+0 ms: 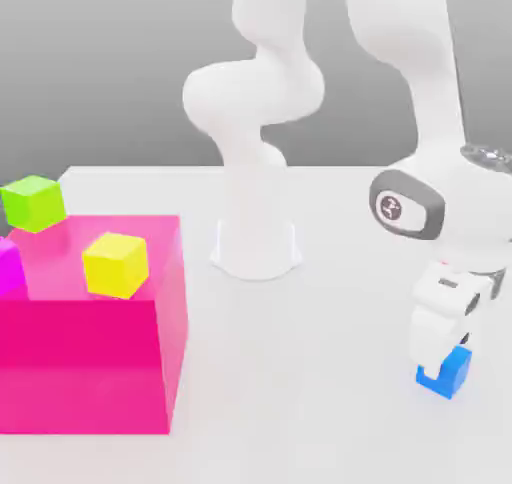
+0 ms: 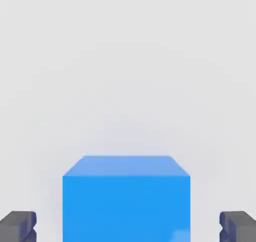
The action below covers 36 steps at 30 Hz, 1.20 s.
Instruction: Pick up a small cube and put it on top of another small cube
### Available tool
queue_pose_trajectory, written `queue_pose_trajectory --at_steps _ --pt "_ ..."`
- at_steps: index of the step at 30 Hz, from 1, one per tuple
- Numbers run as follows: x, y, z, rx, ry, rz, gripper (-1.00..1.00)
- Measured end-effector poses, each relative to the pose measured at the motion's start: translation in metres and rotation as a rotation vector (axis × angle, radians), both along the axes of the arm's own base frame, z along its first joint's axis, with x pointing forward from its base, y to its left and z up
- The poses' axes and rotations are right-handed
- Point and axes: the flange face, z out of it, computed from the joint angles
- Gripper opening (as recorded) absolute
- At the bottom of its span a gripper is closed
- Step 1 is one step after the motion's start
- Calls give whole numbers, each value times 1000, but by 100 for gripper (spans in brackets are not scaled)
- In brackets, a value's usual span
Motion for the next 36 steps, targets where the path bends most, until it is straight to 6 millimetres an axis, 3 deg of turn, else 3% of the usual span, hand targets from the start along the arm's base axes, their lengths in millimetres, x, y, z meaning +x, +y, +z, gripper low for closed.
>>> queue_pose_trajectory --at_steps 6,11,12,13,14,17,20,22,26,30,31,33,34,36 --pt "0 0 0 -1 0 0 -100" --pt "0 0 48 -1 -1 0 -100" --pt "5 -3 59 -2 -2 -6 -100" --pt "22 -16 71 -4 -6 -27 -100" --pt "44 -36 84 -6 -10 -59 -100" --pt "111 -127 127 -13 -20 -198 -100" --pt "147 -219 173 -18 -25 -295 -100" --pt "157 -289 204 -20 -25 -367 -100" --pt "144 -411 260 -17 -18 -478 -100" --pt "101 -511 300 -3 -6 -579 -100" --pt "88 -535 300 1 -3 -606 -100" --pt "75 -557 279 4 0 -630 -100" --pt "72 -560 267 4 0 -635 100" --pt "72 -560 267 4 0 -635 100"
